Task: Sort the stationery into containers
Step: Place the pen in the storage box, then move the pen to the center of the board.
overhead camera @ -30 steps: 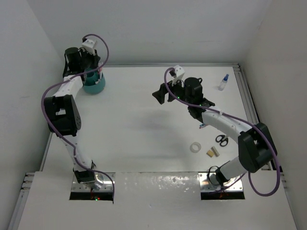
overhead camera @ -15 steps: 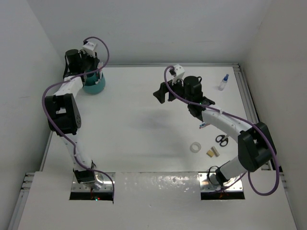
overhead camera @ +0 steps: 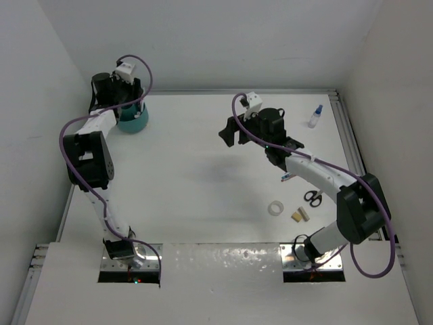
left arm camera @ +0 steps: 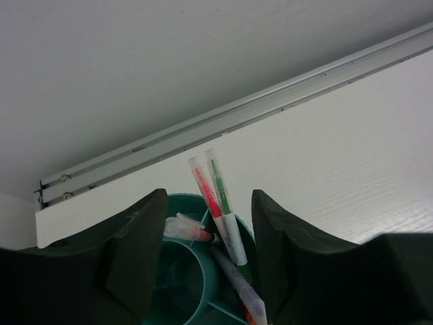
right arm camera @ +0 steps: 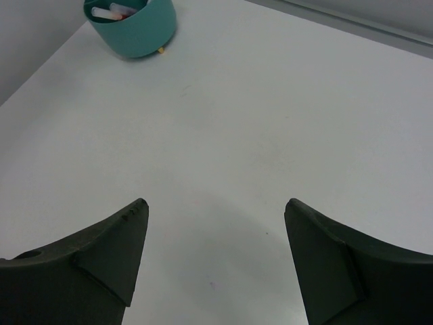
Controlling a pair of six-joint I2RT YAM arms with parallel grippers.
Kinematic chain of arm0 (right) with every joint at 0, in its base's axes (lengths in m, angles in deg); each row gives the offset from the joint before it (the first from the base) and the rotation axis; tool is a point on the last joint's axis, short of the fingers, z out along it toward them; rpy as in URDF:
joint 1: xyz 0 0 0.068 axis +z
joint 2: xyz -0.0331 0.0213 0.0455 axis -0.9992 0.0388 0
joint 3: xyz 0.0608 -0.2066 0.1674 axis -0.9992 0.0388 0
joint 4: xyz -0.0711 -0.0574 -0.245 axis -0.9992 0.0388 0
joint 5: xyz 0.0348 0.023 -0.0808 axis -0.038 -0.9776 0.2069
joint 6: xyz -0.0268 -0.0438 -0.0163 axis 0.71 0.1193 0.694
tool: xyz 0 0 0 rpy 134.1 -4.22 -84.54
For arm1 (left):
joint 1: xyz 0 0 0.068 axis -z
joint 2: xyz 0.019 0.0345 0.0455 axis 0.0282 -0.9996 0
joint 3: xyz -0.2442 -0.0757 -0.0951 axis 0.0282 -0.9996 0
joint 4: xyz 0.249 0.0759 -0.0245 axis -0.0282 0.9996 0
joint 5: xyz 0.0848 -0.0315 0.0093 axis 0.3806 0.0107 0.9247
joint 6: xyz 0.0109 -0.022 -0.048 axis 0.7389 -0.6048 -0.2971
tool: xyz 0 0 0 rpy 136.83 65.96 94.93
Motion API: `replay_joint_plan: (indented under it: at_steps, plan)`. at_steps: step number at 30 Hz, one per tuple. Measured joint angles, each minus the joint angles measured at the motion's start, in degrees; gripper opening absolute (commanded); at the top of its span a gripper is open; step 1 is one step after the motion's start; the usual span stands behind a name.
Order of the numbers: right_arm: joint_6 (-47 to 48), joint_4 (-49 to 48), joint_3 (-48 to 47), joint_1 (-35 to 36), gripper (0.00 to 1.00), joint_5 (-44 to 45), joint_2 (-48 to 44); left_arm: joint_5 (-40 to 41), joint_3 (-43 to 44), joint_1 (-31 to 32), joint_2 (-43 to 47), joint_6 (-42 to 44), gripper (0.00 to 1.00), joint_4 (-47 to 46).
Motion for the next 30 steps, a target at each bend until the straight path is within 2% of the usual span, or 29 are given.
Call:
replay_joint_plan:
  at_steps: [3,4,6,7,8,9,10,11,12,14,17,20,24,30]
  plan:
    - [-1.0,1.8,0.0,-0.1,0.79,2.9,-0.8,0.5,0.5,-0.2,0.0,-1.4,0.56,0.3]
    - [-1.9,3.2,-0.1,-0.2,0.72,4.3,-1.2,0.9,1.2,-0.2,0.0,-2.2,0.57,1.0]
    - [-3.7,6.4,-0.6,-1.3,0.51,6.7,-1.7,1.7,3.4,-0.2,0.0,-3.5,0.57,2.5]
    - [-5.2,8.5,-1.1,-2.3,0.21,8.0,-1.7,2.1,4.7,-0.2,0.0,-3.7,0.57,3.0]
    - [-6.7,10.9,-1.6,-3.4,0.09,9.6,-1.7,2.5,5.9,0.0,0.1,-3.9,0.57,3.2]
    - [-8.8,13.0,-1.7,-4.8,0.03,10.9,-1.7,2.8,6.7,0.3,0.4,-3.8,0.57,3.4]
    - [-11.6,15.5,-1.6,-6.6,0.02,12.4,-1.9,3.1,6.9,0.6,1.1,-3.5,0.57,3.6]
    - [-14.3,18.0,-1.2,-8.7,0.09,14.2,-2.2,3.3,6.8,0.9,2.1,-3.0,0.57,4.6]
    - [-17.0,19.5,-0.1,-11.0,0.22,15.6,-2.8,3.2,6.7,1.2,3.2,-2.2,0.57,5.4]
    - [-22.9,22.7,3.6,-15.5,0.37,19.0,-4.9,2.6,4.3,2.9,7.0,-0.2,0.57,6.7]
    - [-29.7,27.0,10.1,-21.7,0.39,24.5,-8.5,0.0,-0.6,6.4,13.4,1.9,0.57,8.7]
    - [-34.2,30.8,13.7,-25.9,0.36,27.5,-9.4,-3.3,-6.2,11.0,19.5,3.1,0.57,11.0]
    - [-36.4,32.2,13.9,-29.2,0.35,27.5,-8.1,-5.5,-10.9,16.5,22.7,3.2,0.57,13.7]
    - [-38.4,32.1,14.1,-31.6,0.32,26.1,-4.8,-3.1,-18.2,21.0,24.7,2.3,0.57,16.7]
